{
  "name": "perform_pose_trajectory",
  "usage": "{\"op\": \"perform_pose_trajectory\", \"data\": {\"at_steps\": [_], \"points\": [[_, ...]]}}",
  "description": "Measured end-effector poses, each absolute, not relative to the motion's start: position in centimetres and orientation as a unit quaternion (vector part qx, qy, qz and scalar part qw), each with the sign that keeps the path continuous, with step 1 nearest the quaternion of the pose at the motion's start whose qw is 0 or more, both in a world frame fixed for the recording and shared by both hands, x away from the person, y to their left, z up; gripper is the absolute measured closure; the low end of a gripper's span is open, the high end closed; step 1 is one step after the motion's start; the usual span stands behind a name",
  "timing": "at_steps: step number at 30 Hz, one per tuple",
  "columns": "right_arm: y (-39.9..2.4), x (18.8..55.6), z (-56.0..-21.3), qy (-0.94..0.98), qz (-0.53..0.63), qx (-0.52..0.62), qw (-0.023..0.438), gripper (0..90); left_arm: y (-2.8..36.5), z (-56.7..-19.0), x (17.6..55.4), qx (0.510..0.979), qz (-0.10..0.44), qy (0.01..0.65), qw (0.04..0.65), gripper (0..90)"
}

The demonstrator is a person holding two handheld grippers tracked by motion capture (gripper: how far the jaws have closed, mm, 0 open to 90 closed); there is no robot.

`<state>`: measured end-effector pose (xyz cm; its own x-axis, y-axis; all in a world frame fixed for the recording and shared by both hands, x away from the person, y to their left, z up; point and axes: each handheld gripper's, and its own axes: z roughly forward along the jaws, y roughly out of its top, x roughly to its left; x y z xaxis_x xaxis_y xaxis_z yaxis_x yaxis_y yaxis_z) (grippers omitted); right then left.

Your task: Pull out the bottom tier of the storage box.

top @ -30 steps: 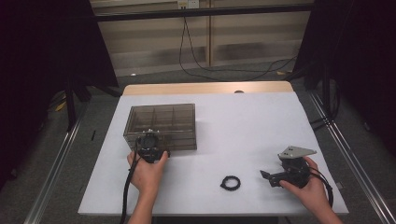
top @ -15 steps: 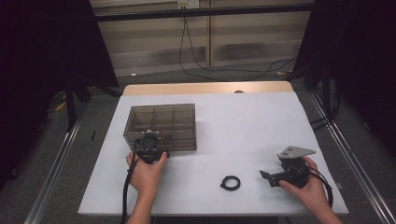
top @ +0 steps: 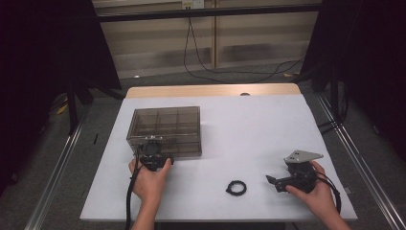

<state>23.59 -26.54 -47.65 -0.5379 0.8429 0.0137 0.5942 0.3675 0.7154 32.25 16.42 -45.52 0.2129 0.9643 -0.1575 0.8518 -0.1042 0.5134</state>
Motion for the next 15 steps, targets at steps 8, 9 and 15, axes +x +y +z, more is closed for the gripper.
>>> {"op": "perform_pose_trajectory", "data": {"at_steps": [8,9,15], "points": [[-26.48,23.61,-47.7,0.808,0.344,0.442,0.181,6.1,16.54,-45.74,31.81,0.735,0.106,0.618,0.259,56.8],[-26.48,23.61,-47.69,0.808,0.345,0.442,0.181,6.1,16.59,-45.7,31.72,0.736,0.106,0.617,0.257,56.8],[-26.44,23.6,-47.69,0.807,0.345,0.445,0.178,6.1,16.67,-45.75,31.44,0.738,0.112,0.612,0.261,56.7]]}}
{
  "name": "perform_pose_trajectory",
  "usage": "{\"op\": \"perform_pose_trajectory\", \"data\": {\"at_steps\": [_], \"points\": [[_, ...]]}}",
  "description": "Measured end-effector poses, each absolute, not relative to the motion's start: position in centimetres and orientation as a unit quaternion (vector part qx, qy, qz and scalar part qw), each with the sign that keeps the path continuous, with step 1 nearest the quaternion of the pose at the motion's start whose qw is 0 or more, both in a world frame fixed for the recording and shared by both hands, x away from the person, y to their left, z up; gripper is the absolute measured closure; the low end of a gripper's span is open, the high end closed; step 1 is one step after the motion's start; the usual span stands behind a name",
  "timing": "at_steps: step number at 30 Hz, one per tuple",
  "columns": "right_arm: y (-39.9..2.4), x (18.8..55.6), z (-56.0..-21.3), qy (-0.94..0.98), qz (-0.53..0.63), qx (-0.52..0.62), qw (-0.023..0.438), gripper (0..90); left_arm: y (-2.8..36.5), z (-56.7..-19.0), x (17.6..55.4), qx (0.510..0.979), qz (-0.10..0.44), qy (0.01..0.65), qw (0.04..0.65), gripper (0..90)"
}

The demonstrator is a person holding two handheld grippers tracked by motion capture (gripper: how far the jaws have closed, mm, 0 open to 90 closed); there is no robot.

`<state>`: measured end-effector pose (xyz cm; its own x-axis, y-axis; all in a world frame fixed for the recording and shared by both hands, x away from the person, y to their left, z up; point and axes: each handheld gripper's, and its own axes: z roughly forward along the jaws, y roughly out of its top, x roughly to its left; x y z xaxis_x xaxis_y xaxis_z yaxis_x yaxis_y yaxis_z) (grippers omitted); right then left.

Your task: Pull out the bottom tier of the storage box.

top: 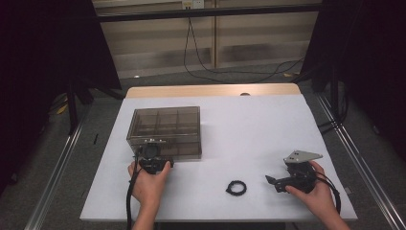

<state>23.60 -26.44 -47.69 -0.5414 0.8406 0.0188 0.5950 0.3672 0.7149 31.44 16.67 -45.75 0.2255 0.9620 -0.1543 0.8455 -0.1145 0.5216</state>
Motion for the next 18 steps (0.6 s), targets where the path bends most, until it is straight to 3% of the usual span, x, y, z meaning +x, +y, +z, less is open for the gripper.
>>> {"op": "perform_pose_trajectory", "data": {"at_steps": [18], "points": [[-26.3,23.6,-47.7,0.807,0.351,0.44,0.179,6.3,18.5,-45.1,30.1,0.741,0.114,0.597,0.284,47.9]]}}
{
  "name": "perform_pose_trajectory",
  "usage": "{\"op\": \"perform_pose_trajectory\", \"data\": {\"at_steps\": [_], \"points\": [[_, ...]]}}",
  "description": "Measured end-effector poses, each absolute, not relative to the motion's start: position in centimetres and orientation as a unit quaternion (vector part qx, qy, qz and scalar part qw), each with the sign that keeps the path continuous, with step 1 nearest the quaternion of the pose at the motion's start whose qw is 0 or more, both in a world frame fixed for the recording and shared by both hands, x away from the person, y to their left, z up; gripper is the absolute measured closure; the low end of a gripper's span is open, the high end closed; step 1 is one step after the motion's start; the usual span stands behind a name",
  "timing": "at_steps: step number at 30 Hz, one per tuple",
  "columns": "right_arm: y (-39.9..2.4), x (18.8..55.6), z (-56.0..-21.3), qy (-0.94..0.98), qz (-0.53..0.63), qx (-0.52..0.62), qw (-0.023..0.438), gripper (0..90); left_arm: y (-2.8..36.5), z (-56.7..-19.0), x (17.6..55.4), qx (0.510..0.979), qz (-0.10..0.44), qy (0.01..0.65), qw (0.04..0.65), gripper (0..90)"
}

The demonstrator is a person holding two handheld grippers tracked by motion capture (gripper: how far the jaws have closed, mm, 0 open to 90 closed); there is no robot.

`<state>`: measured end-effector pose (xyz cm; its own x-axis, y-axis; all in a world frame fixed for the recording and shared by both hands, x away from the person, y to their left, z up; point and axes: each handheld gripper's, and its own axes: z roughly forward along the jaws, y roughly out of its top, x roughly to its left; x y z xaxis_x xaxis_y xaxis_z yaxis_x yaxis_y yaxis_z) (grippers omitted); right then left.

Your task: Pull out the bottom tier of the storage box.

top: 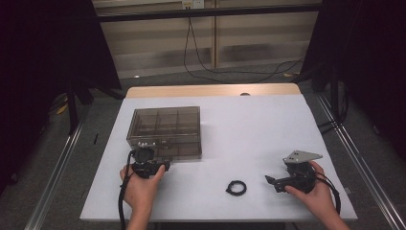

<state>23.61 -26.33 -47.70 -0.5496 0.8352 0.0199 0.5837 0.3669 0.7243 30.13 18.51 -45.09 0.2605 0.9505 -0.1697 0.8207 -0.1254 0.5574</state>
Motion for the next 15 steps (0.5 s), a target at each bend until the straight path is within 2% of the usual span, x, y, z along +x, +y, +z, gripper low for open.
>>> {"op": "perform_pose_trajectory", "data": {"at_steps": [15], "points": [[-25.9,23.6,-47.4,0.806,0.35,0.442,0.182,6.1,20.2,-44.8,29.2,0.753,0.122,0.575,0.296,45.2]]}}
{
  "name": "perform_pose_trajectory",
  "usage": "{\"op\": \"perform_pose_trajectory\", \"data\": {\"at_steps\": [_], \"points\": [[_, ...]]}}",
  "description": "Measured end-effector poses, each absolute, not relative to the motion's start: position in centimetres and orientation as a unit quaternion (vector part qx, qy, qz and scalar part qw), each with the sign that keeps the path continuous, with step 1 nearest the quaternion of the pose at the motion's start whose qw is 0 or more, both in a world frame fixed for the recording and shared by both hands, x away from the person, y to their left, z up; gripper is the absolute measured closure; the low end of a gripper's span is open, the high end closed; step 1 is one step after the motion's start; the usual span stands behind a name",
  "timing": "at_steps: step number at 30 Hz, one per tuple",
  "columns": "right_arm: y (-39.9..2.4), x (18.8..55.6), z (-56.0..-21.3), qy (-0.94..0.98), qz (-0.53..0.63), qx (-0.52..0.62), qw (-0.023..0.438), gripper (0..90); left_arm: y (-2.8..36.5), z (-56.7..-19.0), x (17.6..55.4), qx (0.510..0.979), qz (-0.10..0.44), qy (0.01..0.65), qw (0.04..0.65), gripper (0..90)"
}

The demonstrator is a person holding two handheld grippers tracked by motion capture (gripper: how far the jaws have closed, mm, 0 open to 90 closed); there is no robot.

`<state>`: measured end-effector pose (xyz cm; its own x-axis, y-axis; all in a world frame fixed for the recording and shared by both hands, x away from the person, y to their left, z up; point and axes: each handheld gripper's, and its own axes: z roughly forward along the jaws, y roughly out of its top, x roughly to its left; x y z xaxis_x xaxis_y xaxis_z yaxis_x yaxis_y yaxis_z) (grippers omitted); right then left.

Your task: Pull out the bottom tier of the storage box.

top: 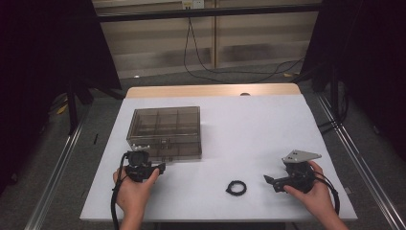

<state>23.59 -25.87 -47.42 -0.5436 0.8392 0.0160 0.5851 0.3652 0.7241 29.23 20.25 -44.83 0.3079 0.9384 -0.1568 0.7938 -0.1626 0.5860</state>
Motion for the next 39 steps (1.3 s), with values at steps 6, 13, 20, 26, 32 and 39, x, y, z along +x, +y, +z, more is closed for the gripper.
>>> {"op": "perform_pose_trajectory", "data": {"at_steps": [6,13,20,26,32,39], "points": [[-25.2,23.7,-47.1,0.808,0.348,0.44,0.179,5.9,21.1,-45.0,29.0,0.755,0.121,0.569,0.303,44.2],[-24.4,24.0,-46.8,0.808,0.35,0.442,0.17,5.9,21.8,-45.0,28.8,0.758,0.113,0.565,0.307,43.8],[-23.6,24.3,-46.4,0.809,0.353,0.439,0.166,6.0,22.7,-44.6,28.7,0.761,0.121,0.562,0.302,42.2],[-22.8,24.6,-45.9,0.81,0.357,0.436,0.164,6.2,23.2,-44.6,28.7,0.761,0.117,0.561,0.306,41.6],[-21.7,25.1,-45.7,0.81,0.358,0.434,0.165,6.7,23.9,-44.8,28.7,0.758,0.113,0.558,0.318,39.7],[-19.9,25.7,-45.4,0.813,0.361,0.429,0.157,6.7,24.8,-44.7,28.6,0.759,0.124,0.555,0.318,38.4]]}}
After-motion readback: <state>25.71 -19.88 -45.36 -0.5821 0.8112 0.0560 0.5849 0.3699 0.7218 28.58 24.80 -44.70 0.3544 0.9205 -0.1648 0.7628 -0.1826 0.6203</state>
